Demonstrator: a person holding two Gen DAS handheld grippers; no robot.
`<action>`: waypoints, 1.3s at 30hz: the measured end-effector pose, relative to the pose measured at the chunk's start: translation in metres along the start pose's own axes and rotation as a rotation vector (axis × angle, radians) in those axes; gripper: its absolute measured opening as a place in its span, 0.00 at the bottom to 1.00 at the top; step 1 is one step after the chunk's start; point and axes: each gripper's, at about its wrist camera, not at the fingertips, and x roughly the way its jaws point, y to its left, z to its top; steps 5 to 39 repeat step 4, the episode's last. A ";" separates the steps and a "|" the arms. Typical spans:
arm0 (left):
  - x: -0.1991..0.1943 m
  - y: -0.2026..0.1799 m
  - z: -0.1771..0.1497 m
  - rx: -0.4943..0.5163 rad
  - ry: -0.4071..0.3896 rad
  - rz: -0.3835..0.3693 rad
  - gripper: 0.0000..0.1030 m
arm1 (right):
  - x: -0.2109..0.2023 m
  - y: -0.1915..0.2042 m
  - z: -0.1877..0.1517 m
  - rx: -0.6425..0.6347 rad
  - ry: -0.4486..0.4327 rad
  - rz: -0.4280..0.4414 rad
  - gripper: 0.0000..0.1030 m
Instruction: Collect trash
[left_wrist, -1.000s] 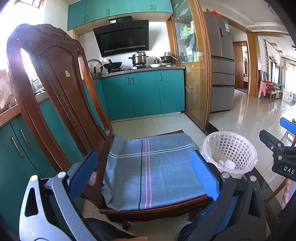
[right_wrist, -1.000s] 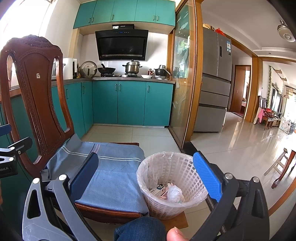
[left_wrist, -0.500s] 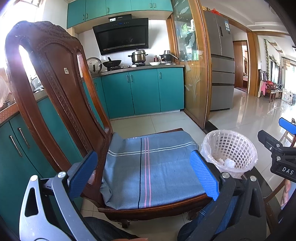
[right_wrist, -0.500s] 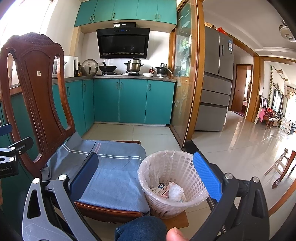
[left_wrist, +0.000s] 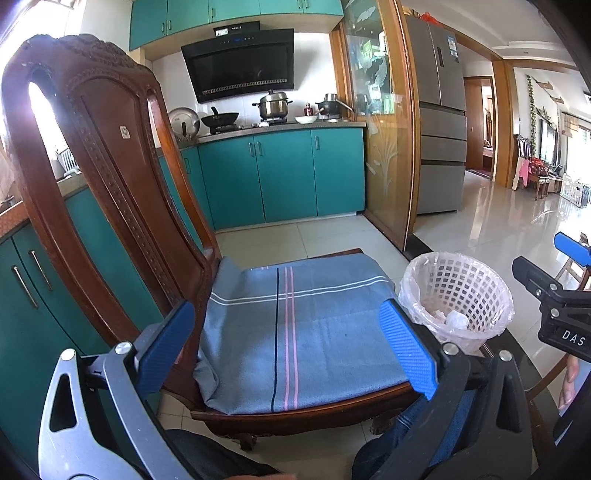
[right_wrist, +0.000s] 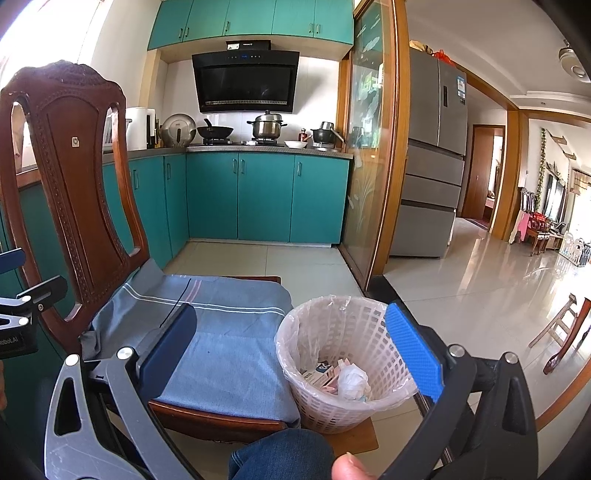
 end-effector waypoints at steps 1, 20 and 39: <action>0.001 0.000 0.000 -0.001 0.004 0.002 0.97 | 0.002 0.000 0.000 -0.001 0.004 0.000 0.97; 0.008 0.000 -0.001 -0.006 0.020 0.001 0.97 | 0.006 0.001 -0.001 -0.003 0.014 0.002 0.97; 0.008 0.000 -0.001 -0.006 0.020 0.001 0.97 | 0.006 0.001 -0.001 -0.003 0.014 0.002 0.97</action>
